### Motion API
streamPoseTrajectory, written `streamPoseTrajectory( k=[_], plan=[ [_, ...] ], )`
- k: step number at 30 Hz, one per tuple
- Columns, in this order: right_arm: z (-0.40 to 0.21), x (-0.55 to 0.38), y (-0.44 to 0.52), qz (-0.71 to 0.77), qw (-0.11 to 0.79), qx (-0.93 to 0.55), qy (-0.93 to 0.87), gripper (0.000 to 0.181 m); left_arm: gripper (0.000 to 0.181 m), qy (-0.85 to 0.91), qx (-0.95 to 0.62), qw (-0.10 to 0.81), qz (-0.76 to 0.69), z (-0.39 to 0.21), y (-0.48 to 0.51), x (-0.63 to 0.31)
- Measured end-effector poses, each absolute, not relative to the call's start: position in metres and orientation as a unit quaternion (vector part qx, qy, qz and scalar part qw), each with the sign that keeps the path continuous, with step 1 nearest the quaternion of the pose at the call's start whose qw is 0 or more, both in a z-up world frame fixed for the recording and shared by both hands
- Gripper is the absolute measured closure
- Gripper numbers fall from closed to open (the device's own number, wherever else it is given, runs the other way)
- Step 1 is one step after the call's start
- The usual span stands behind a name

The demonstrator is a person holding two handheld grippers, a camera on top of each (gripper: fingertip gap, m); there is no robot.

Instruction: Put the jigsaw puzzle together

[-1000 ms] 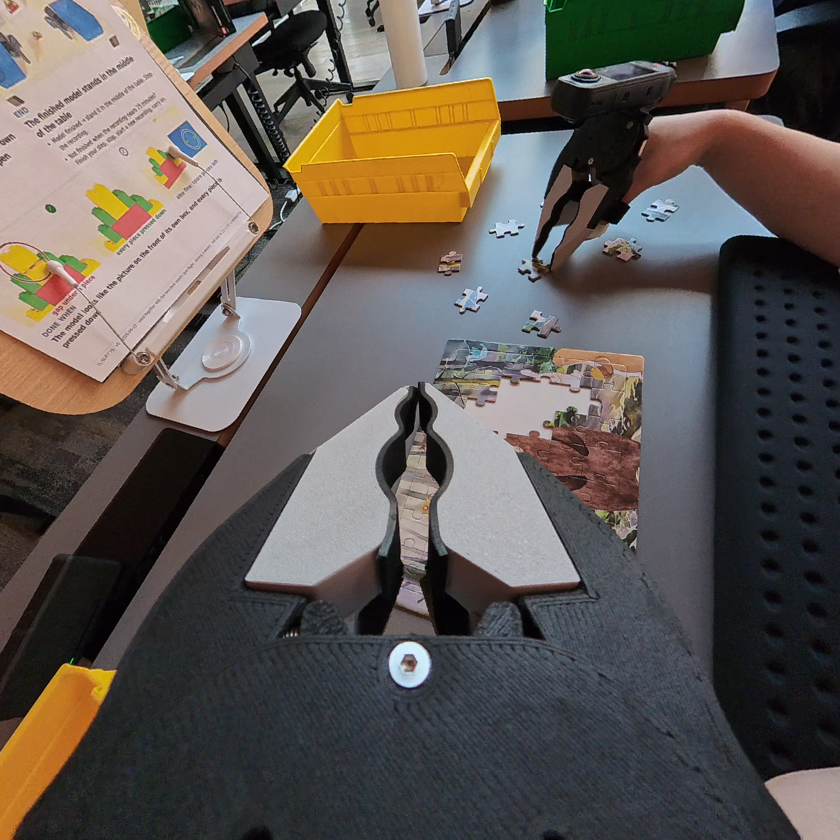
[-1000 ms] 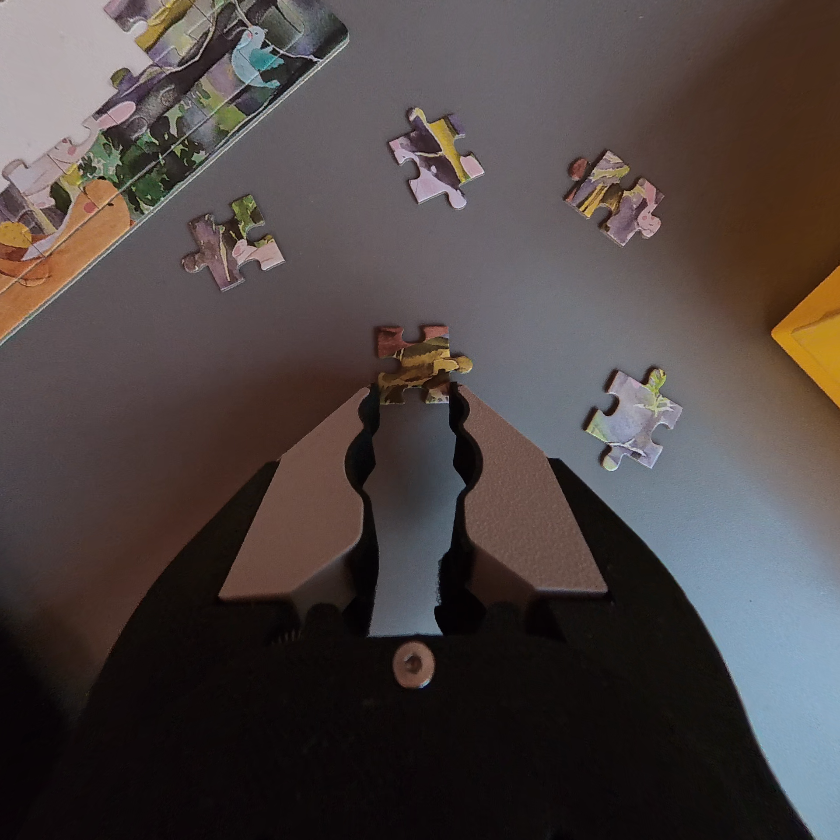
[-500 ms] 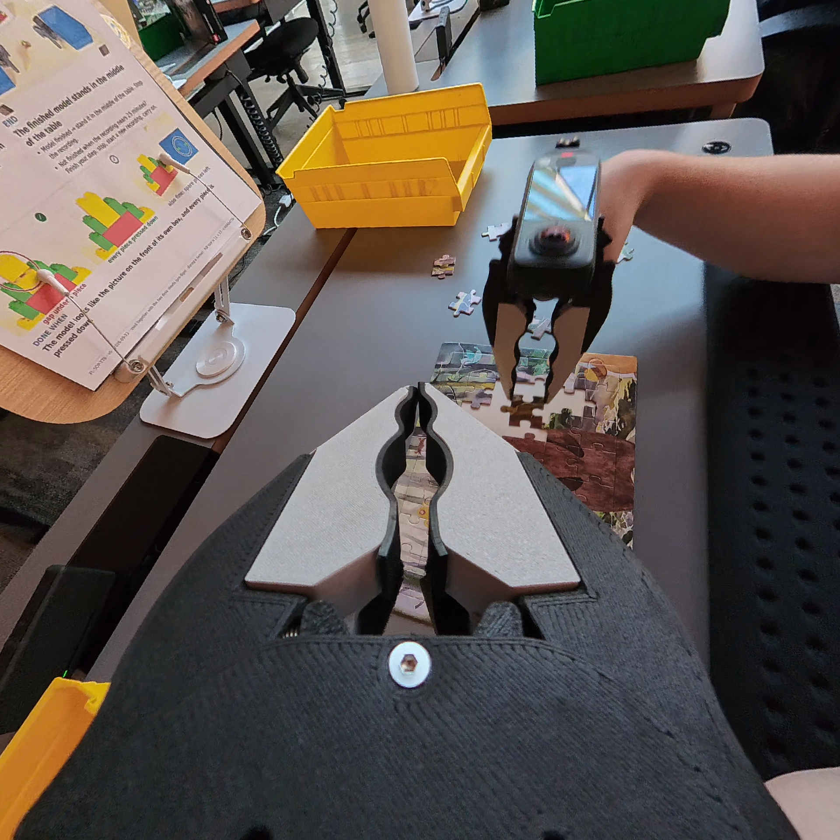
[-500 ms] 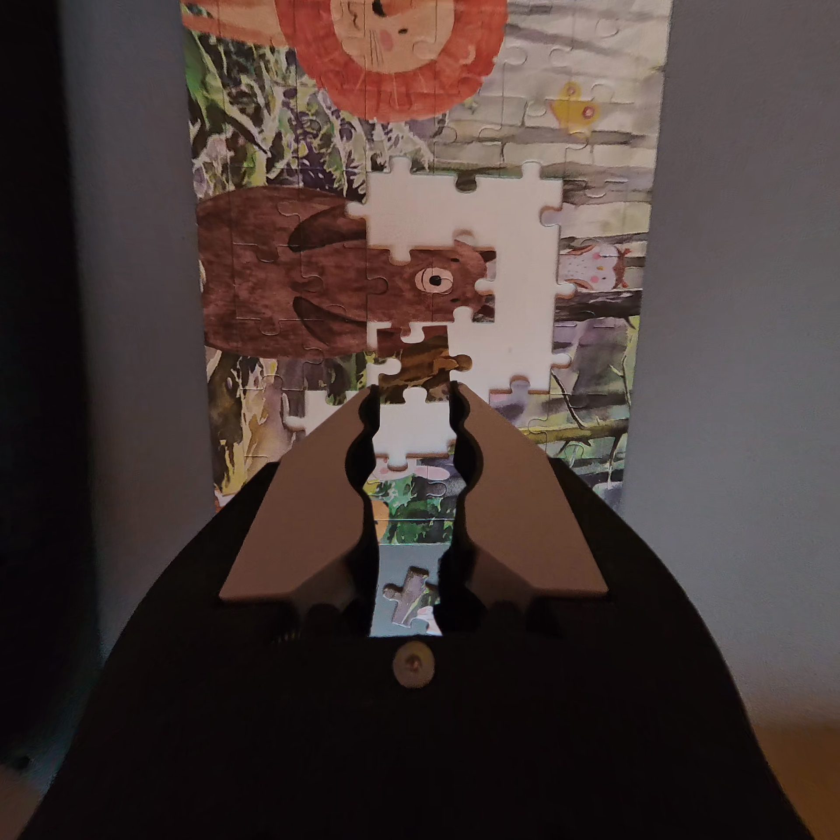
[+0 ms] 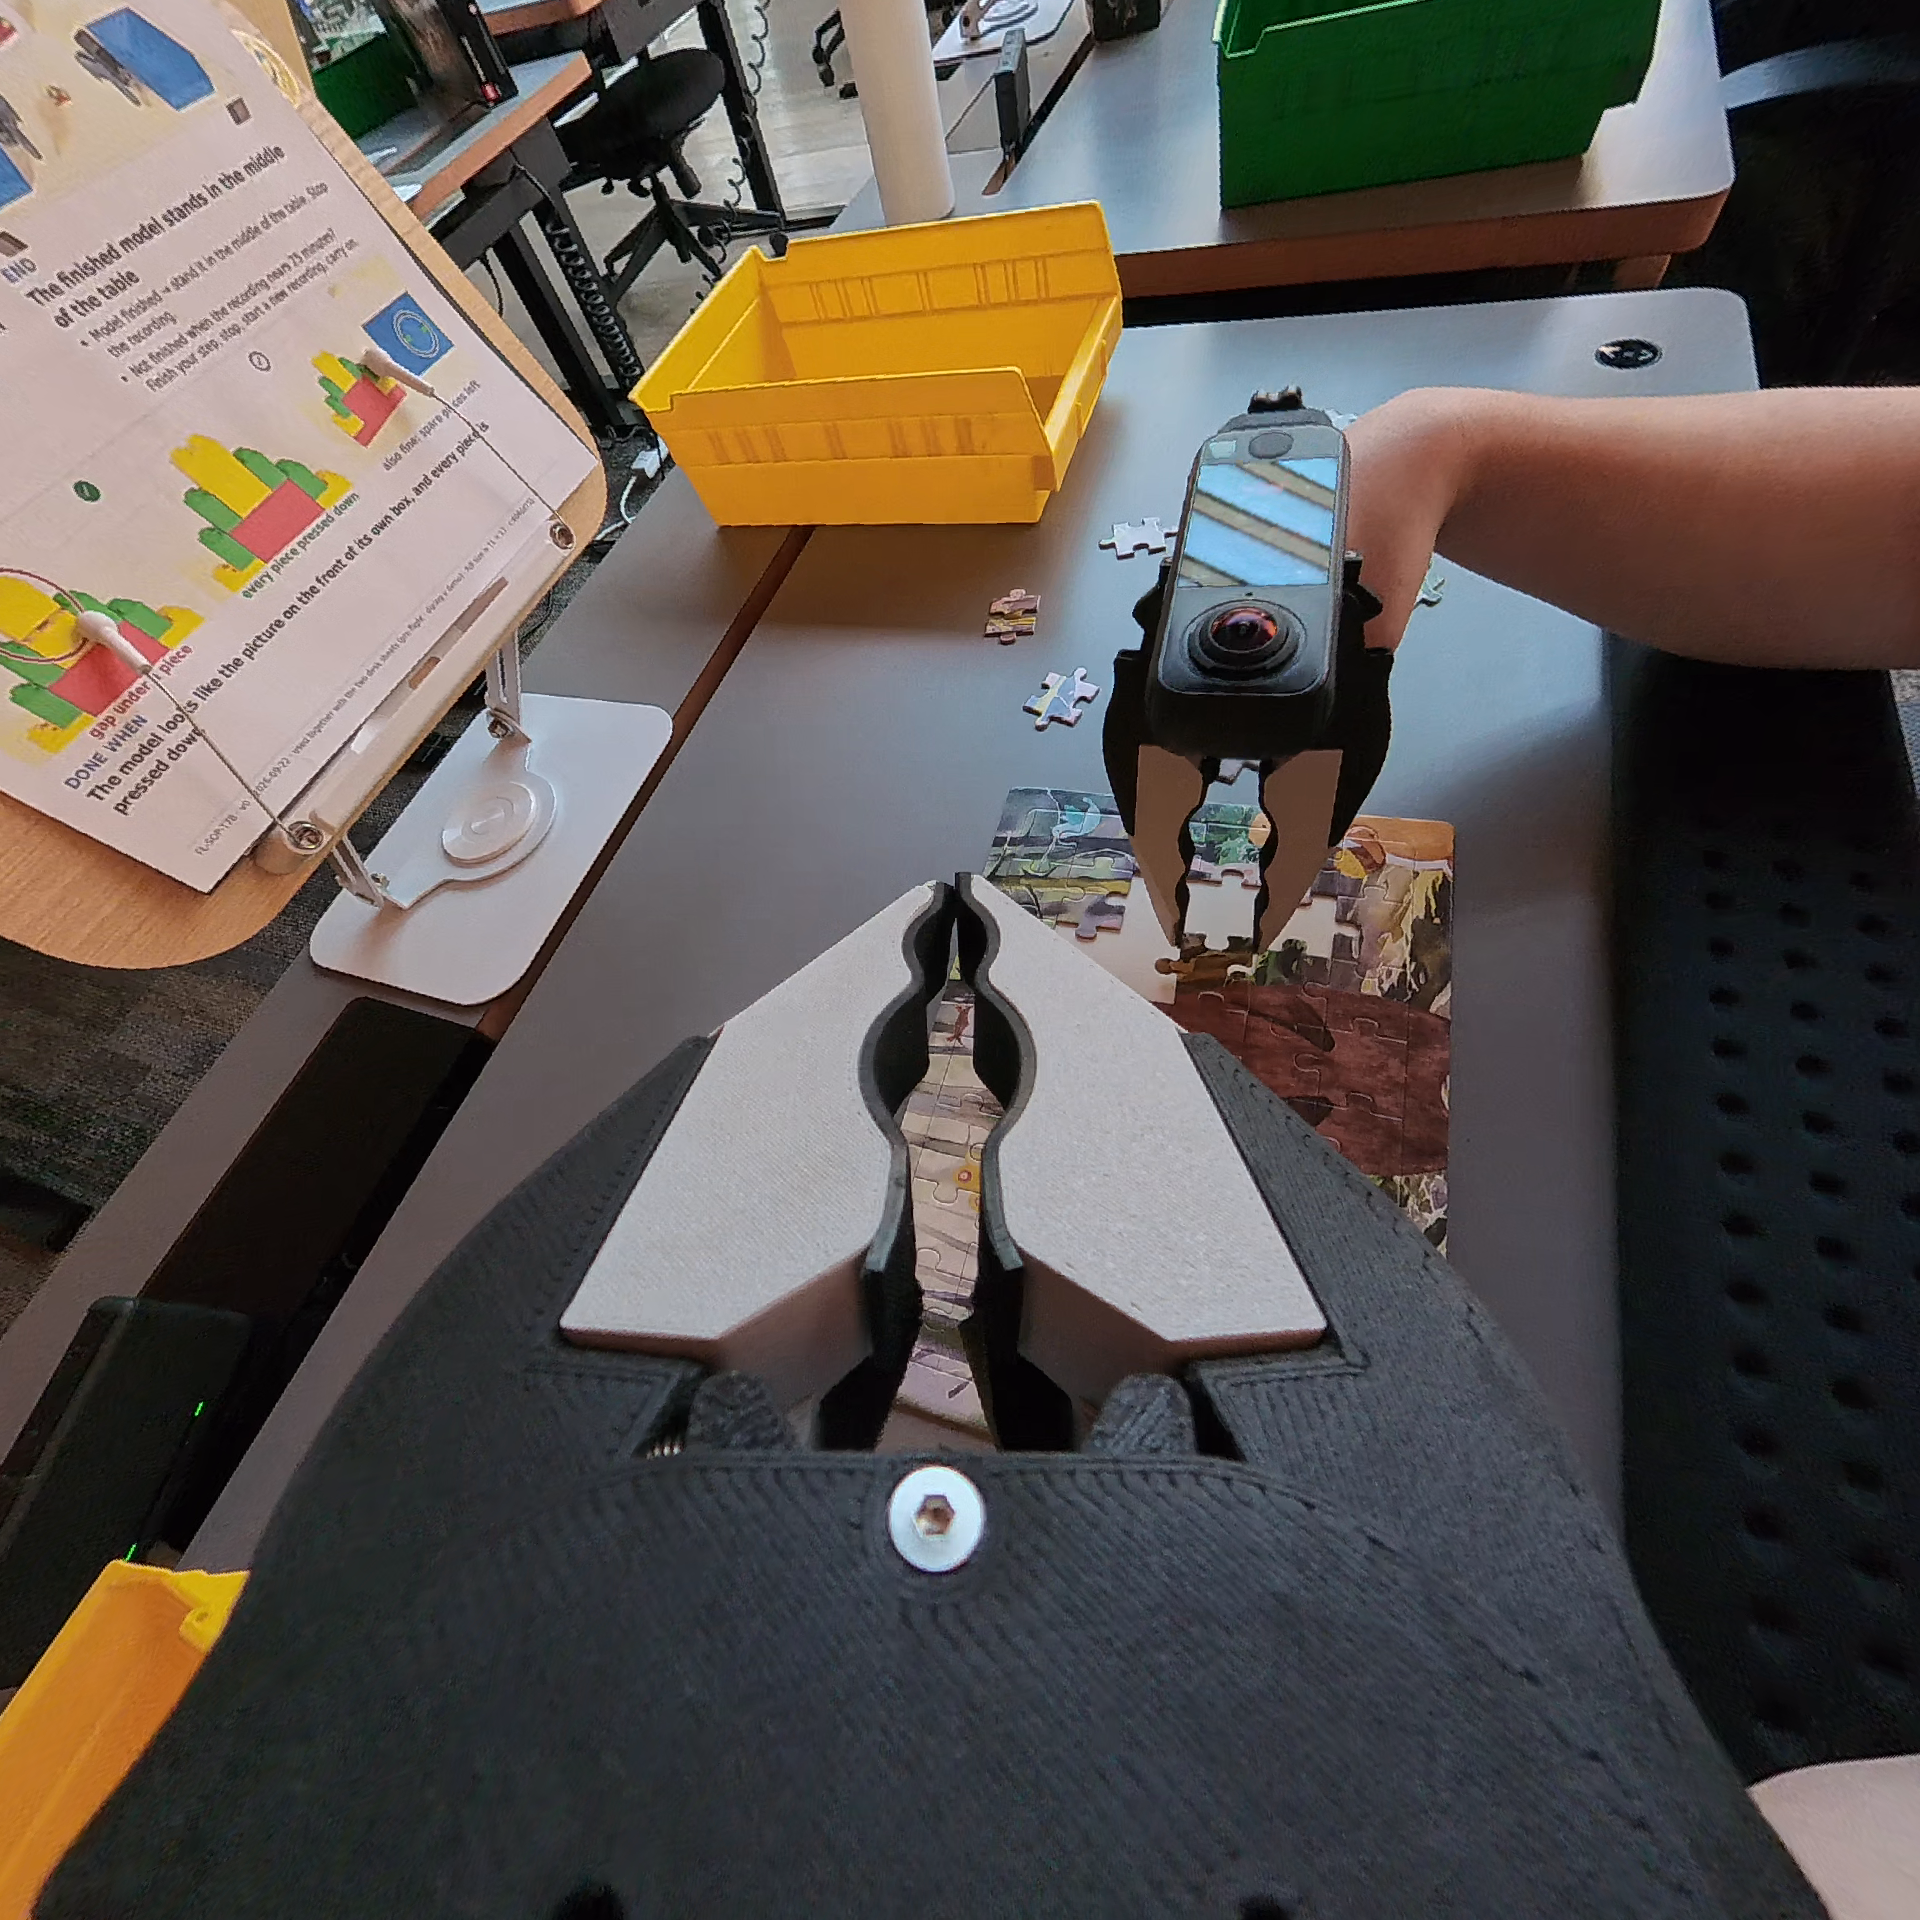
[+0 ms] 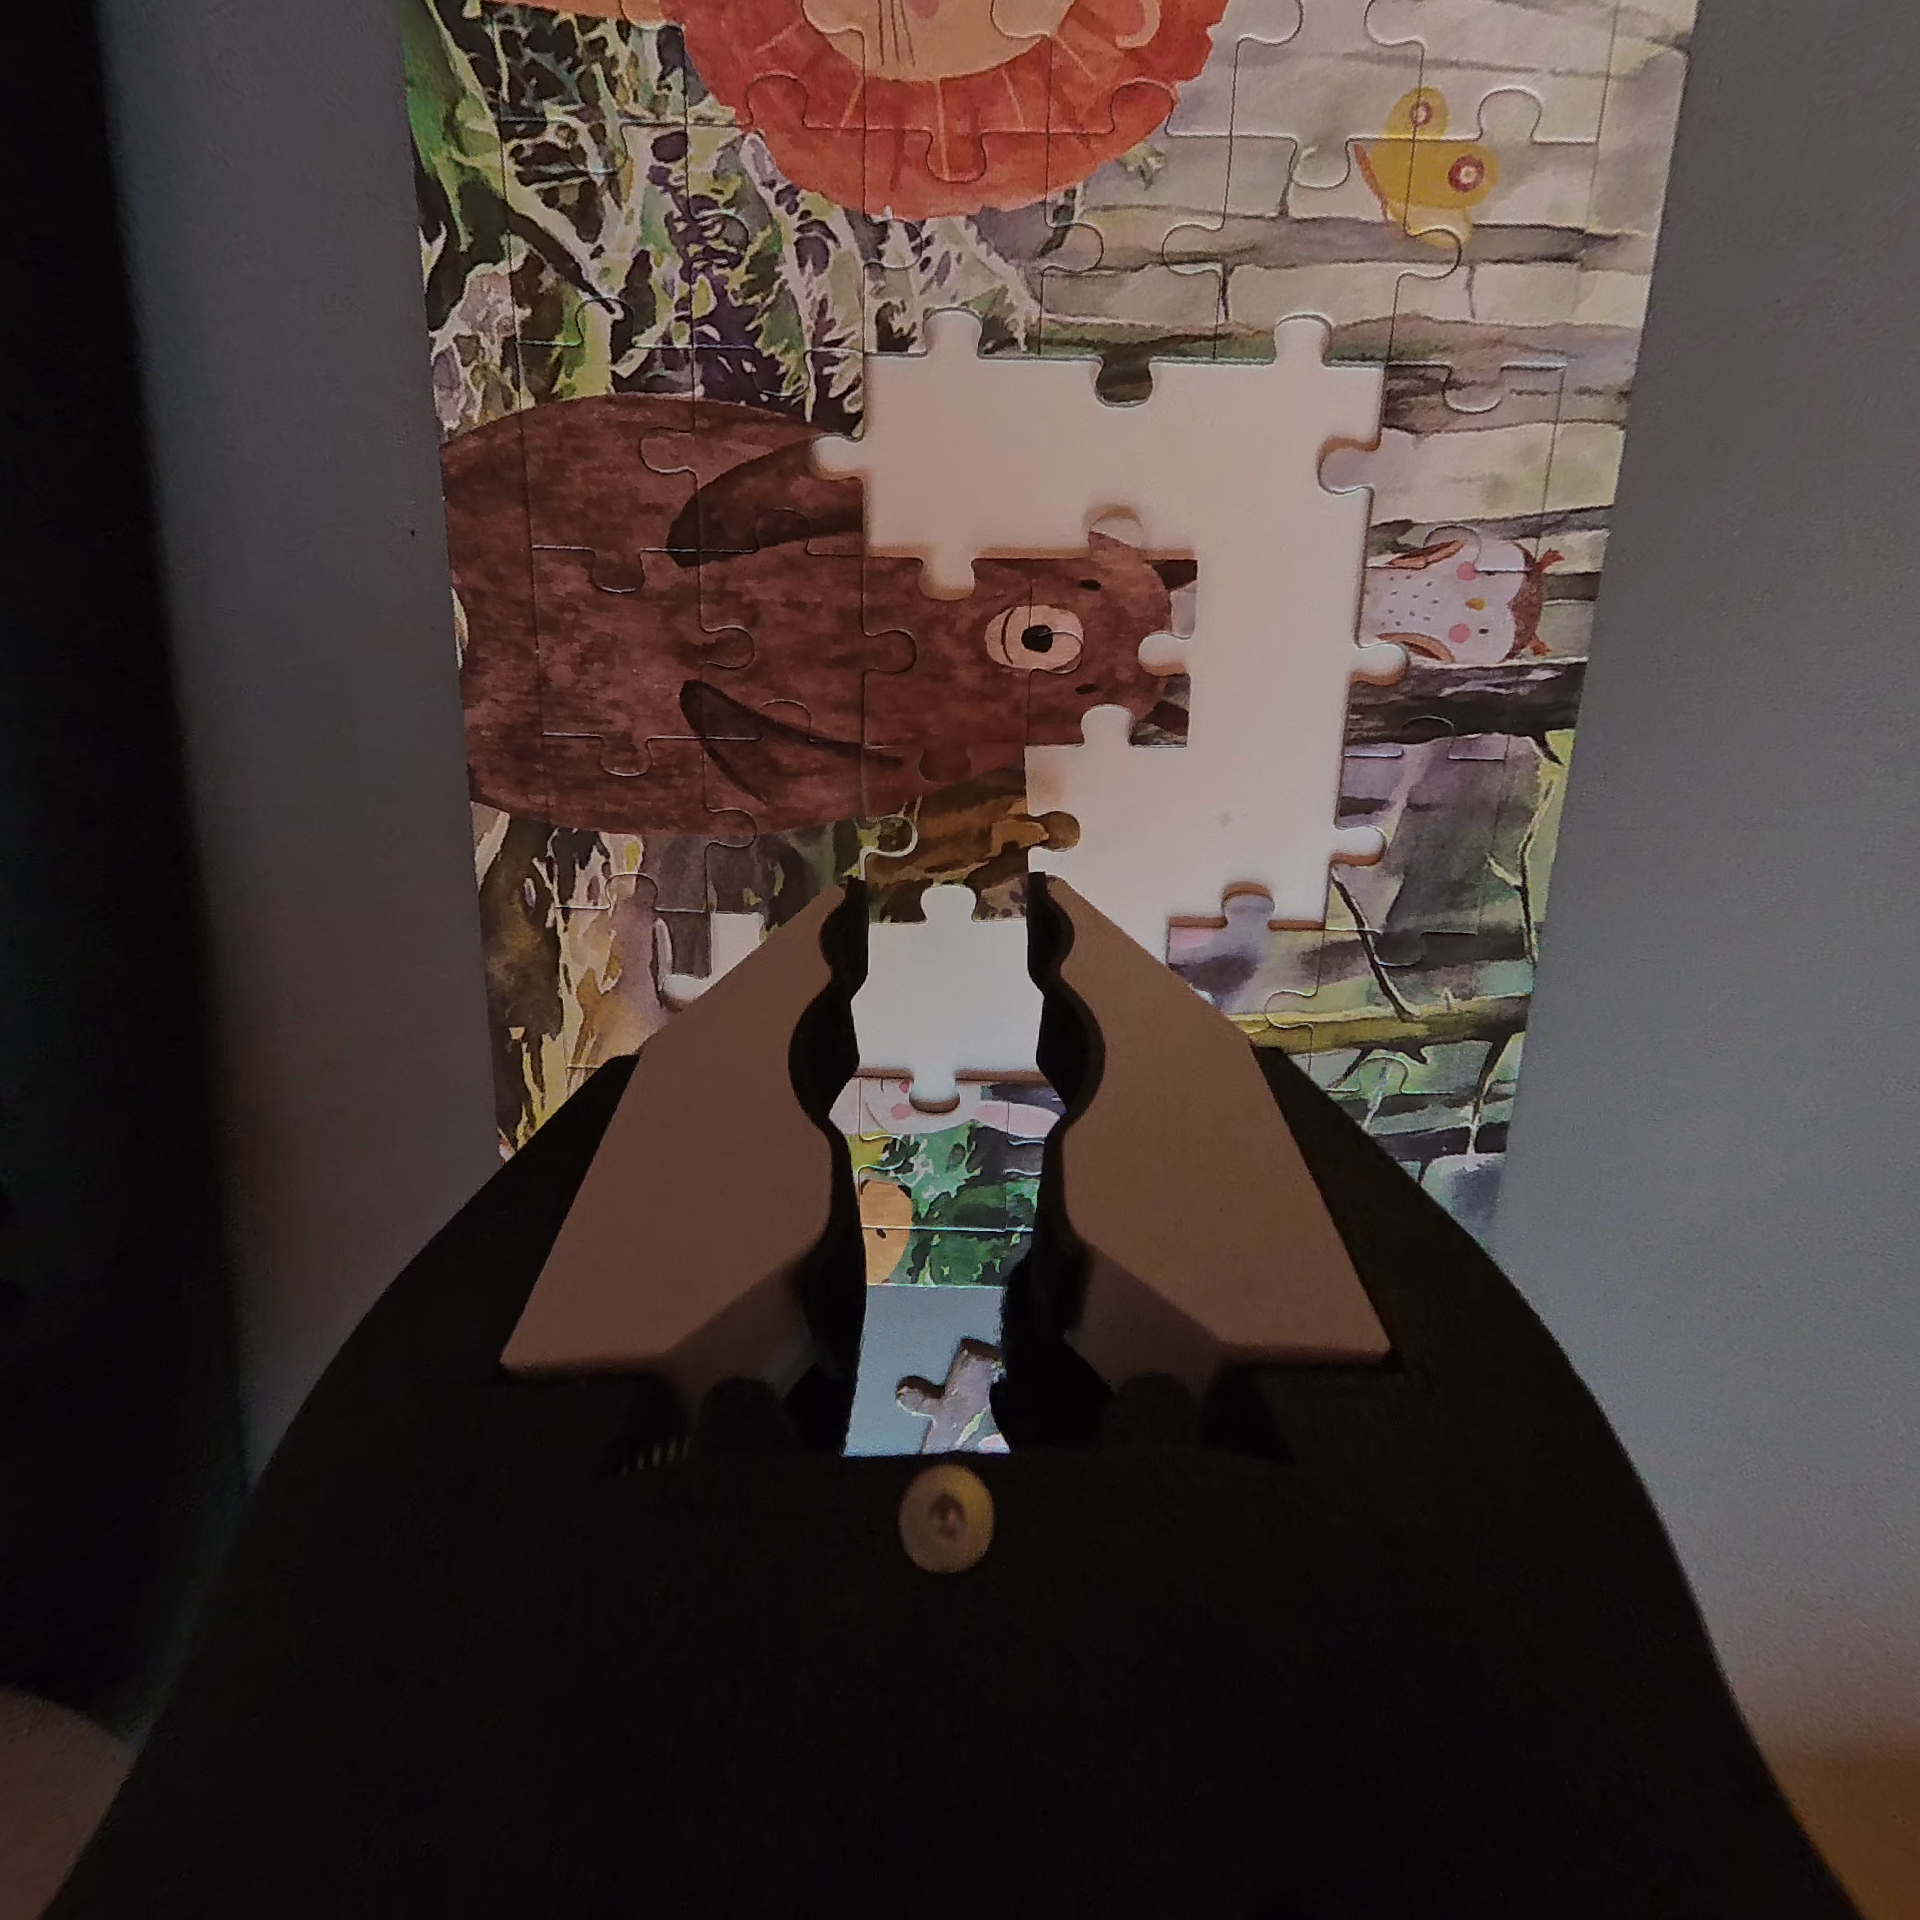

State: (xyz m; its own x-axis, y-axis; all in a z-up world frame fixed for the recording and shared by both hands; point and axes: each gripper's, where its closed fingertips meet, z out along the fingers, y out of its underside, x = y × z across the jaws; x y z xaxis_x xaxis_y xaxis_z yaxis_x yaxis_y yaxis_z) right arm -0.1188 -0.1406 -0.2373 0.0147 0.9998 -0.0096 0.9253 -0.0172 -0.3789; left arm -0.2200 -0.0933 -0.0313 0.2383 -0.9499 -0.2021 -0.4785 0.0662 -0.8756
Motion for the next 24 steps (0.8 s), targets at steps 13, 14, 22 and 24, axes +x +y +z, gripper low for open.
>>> streamPoseTrajectory(
  k=[13,14,22,24],
  plan=[
    [-0.243,-0.118,-0.141,0.135,0.120,-0.710,-0.680,0.151,0.181,0.564,-0.634,0.465,-0.251,-0.031,-0.093,-0.219],
    [-0.243,-0.118,-0.141,0.135,0.120,-0.710,-0.680,0.151,0.181,0.564,-0.634,0.466,-0.251,-0.031,-0.094,-0.219],
    [-0.233,-0.117,-0.137,0.149,0.143,-0.709,-0.674,0.148,0.181,0.563,-0.635,0.466,-0.250,-0.031,-0.094,-0.221],
    [-0.223,-0.124,-0.134,0.177,0.171,-0.711,-0.659,0.159,0.181,0.562,-0.634,0.467,-0.251,-0.030,-0.094,-0.222]
  ],
)
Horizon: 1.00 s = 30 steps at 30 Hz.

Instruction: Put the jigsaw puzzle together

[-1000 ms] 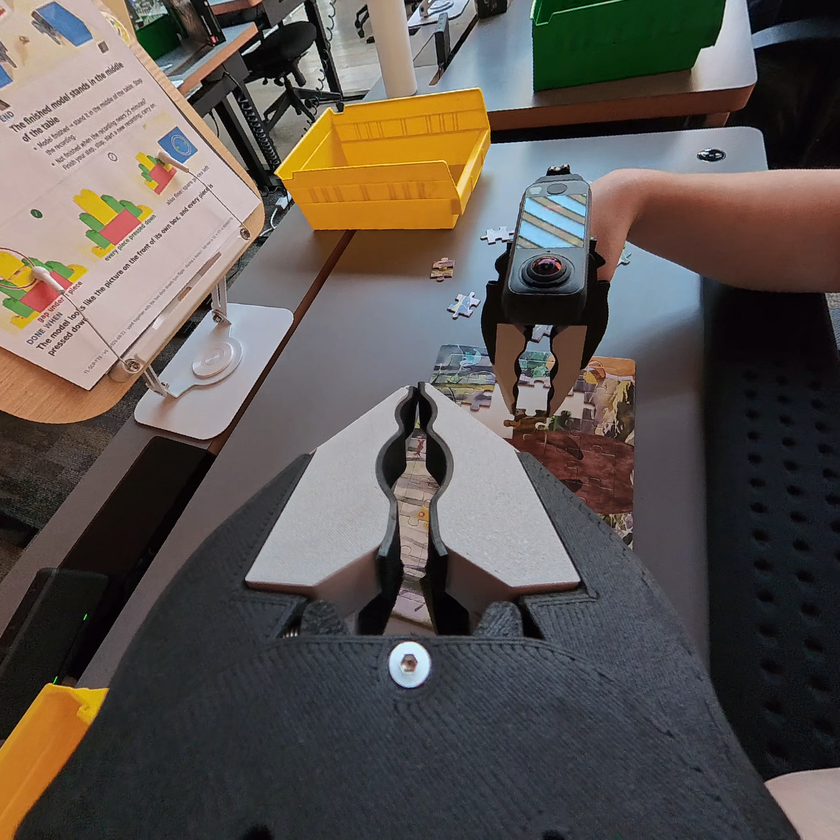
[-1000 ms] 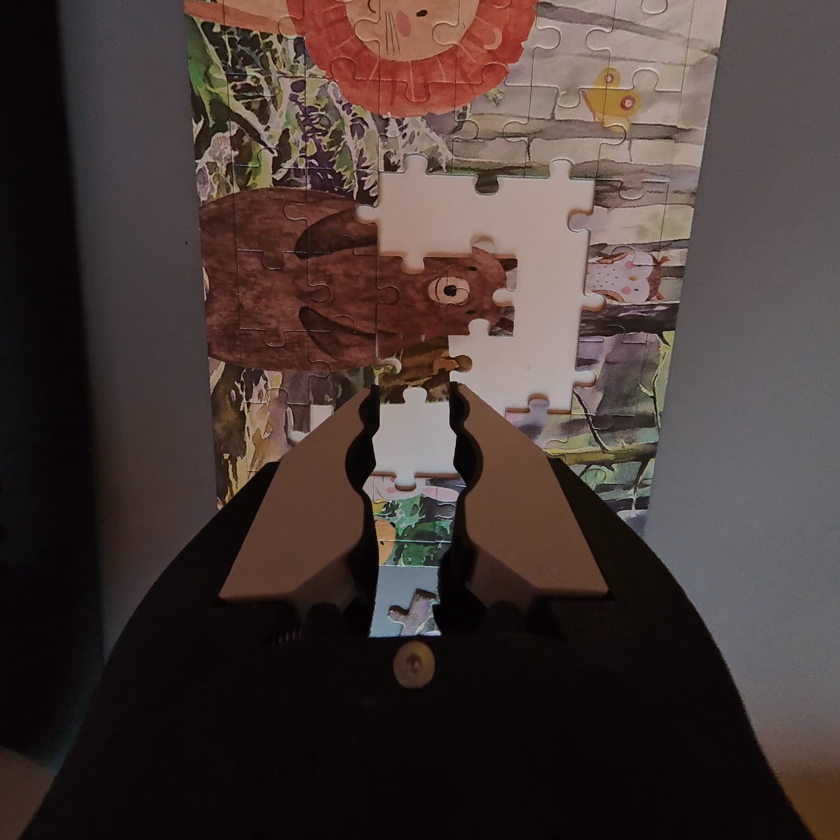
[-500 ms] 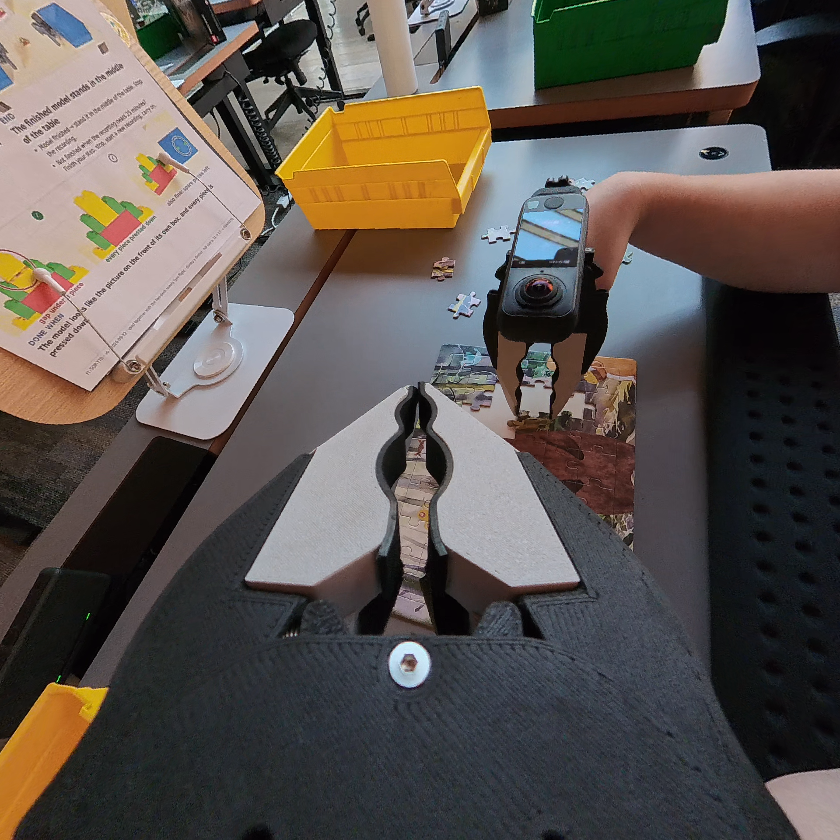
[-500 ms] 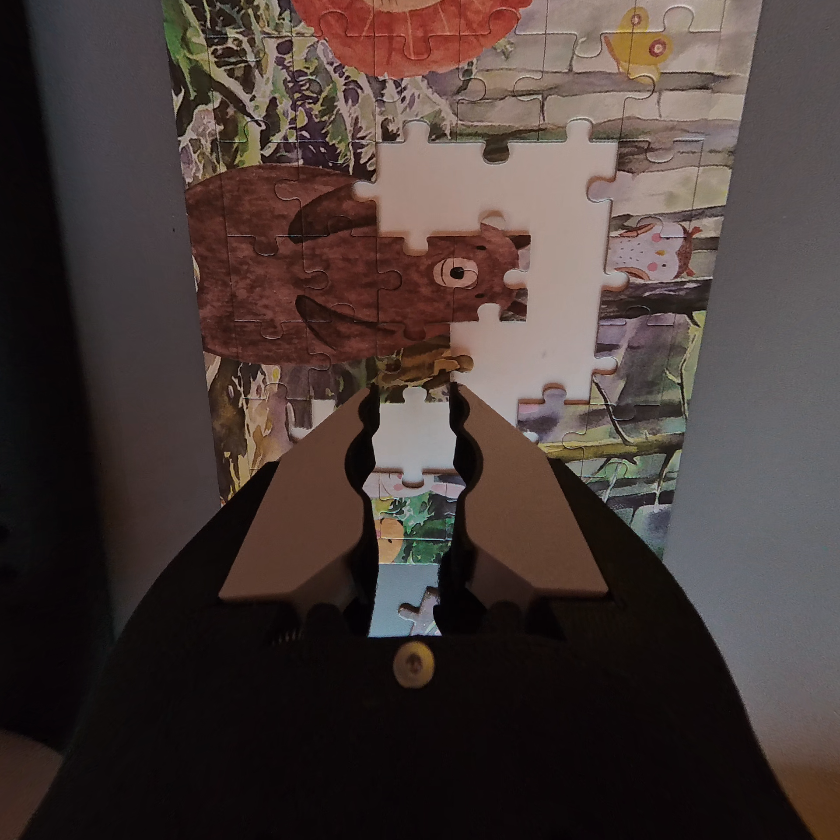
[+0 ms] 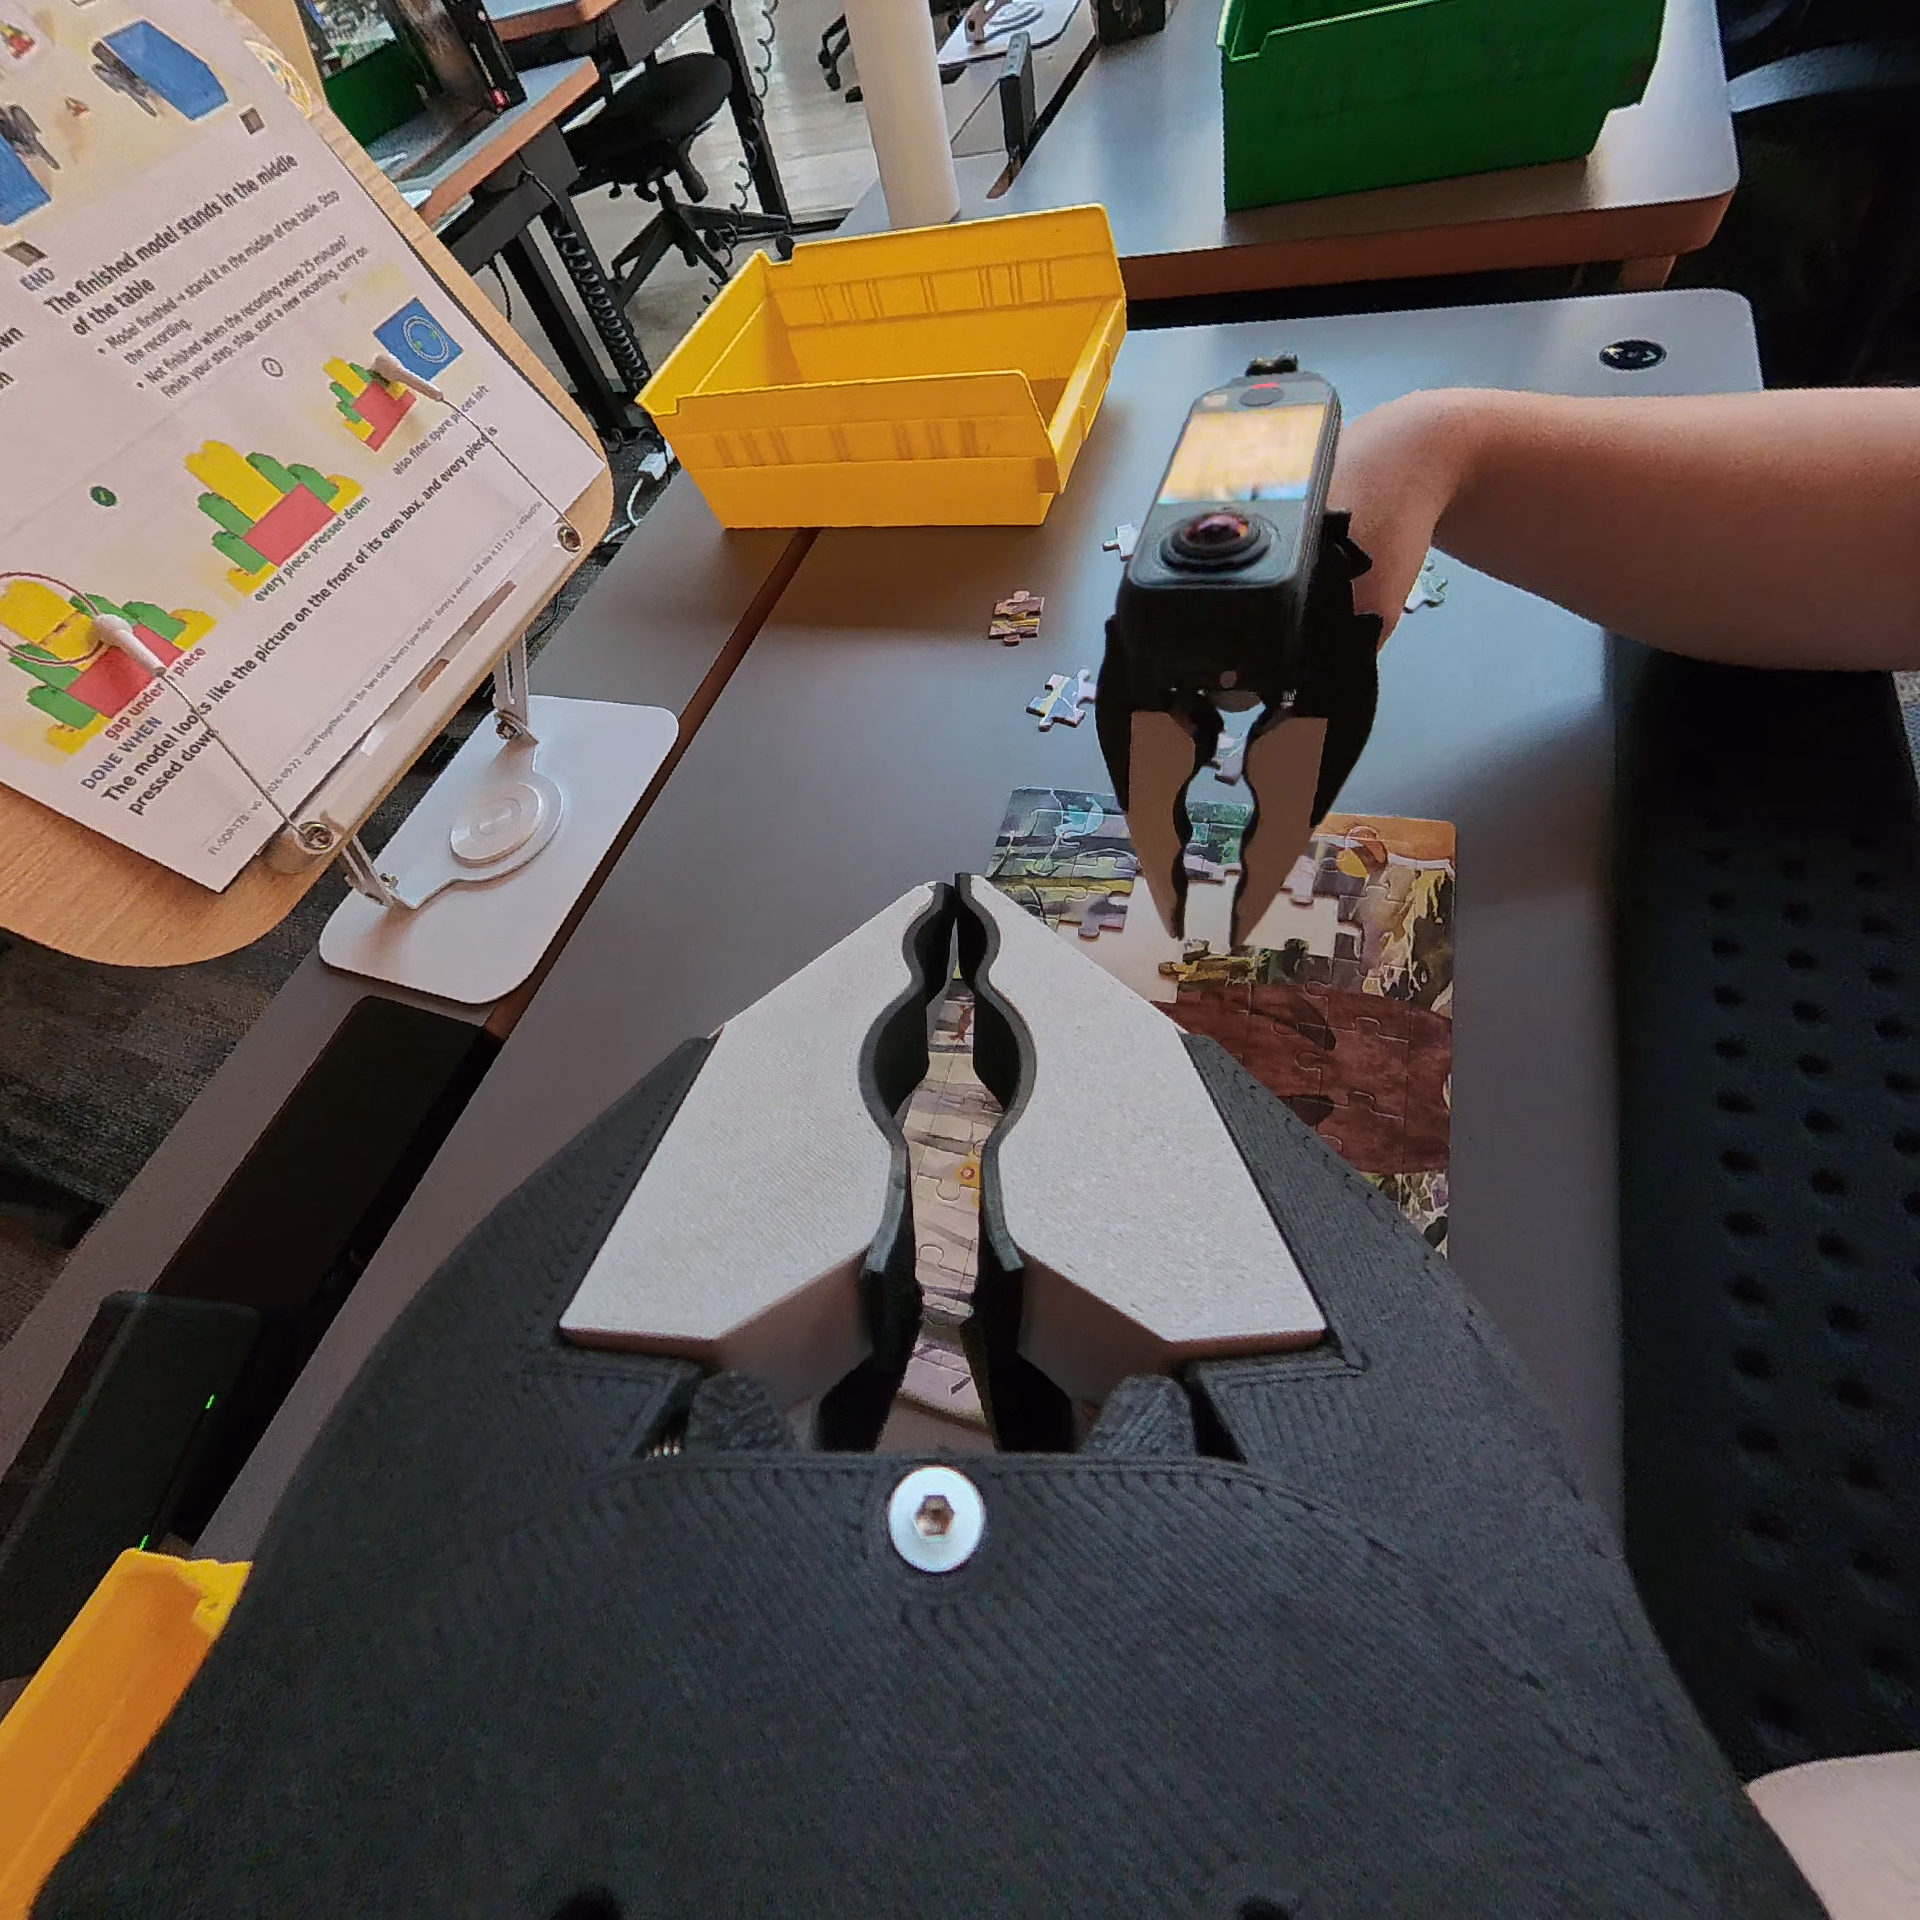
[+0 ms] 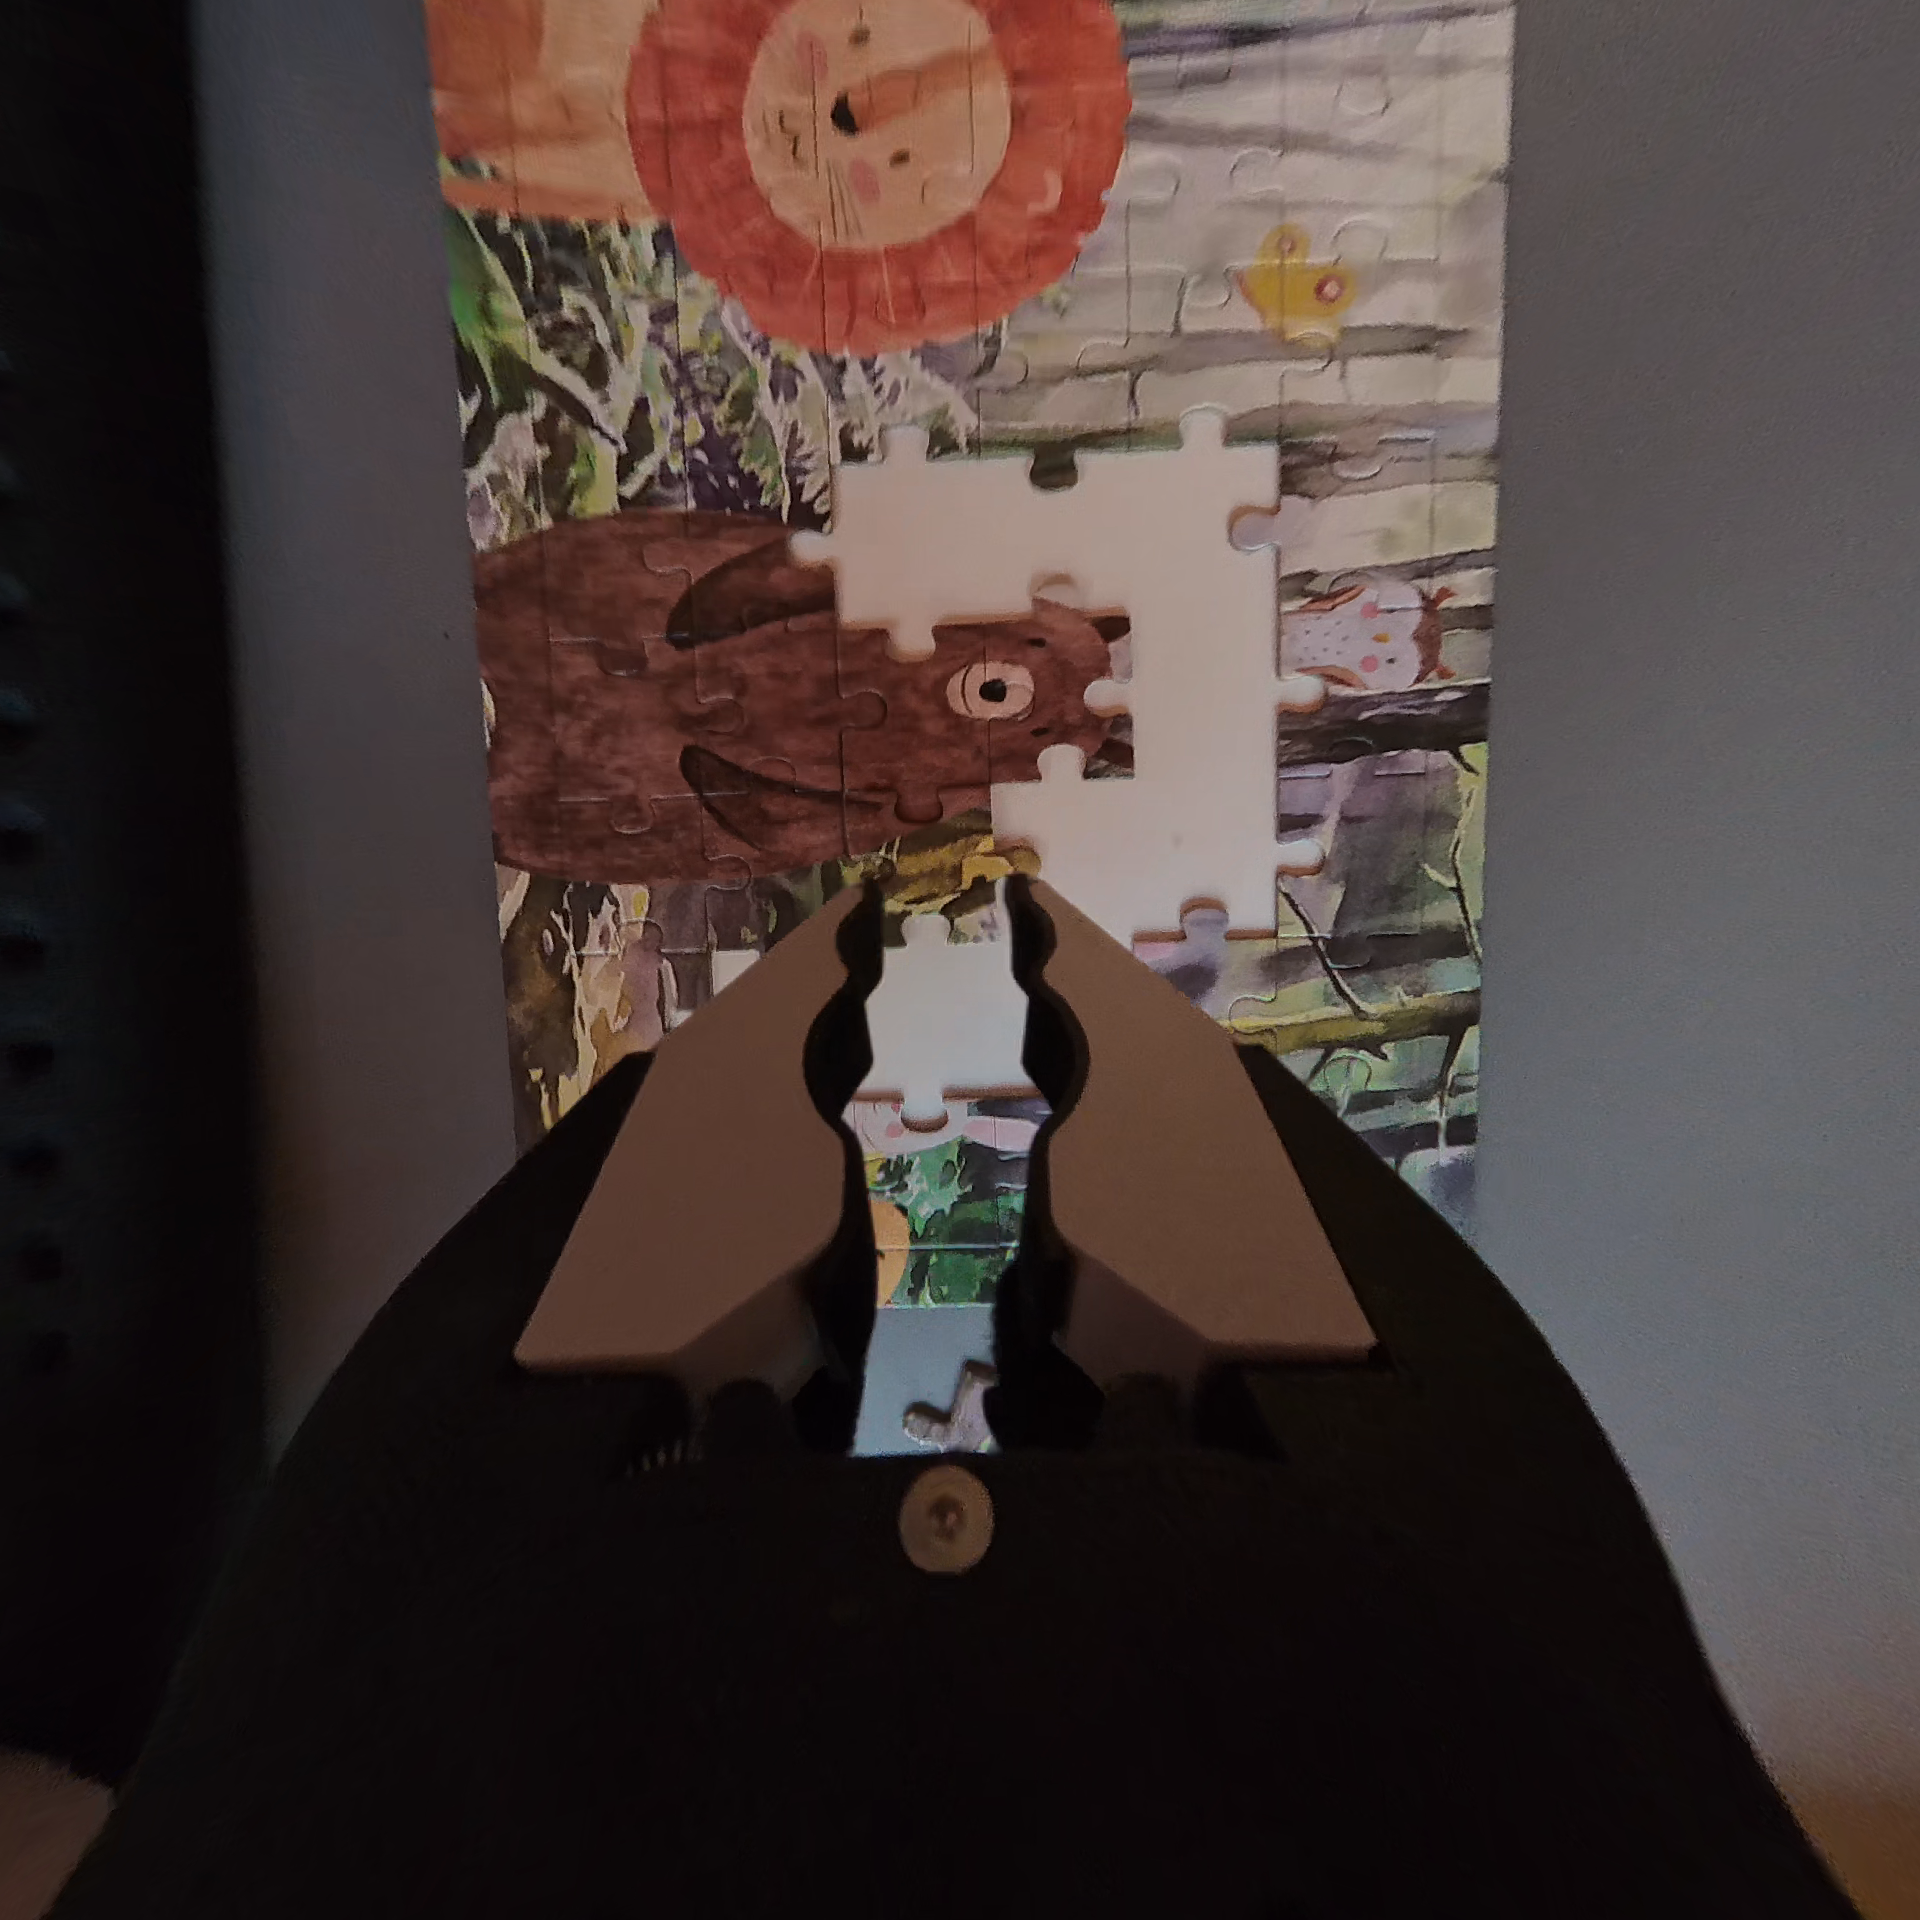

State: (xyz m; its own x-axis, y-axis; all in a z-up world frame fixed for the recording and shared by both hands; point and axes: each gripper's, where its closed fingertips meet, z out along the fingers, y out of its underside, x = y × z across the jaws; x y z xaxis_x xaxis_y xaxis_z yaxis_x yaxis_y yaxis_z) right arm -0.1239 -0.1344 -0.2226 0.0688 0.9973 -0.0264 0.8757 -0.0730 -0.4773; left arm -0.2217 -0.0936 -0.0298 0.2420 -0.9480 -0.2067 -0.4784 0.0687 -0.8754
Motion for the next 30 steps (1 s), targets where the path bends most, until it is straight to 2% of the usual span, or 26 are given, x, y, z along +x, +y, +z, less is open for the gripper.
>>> streamPoseTrajectory(
  k=[3,20,30],
  plan=[
    [-0.223,-0.132,-0.138,0.209,0.174,-0.702,-0.658,0.181,0.181,0.561,-0.634,0.468,-0.252,-0.029,-0.094,-0.222],
    [-0.243,-0.133,-0.140,0.180,0.137,-0.726,-0.649,0.181,0.181,0.562,-0.635,0.468,-0.250,-0.029,-0.094,-0.221],
    [-0.240,-0.133,-0.140,0.148,0.187,-0.724,-0.647,0.181,0.181,0.560,-0.634,0.470,-0.251,-0.028,-0.094,-0.221]
  ],
)
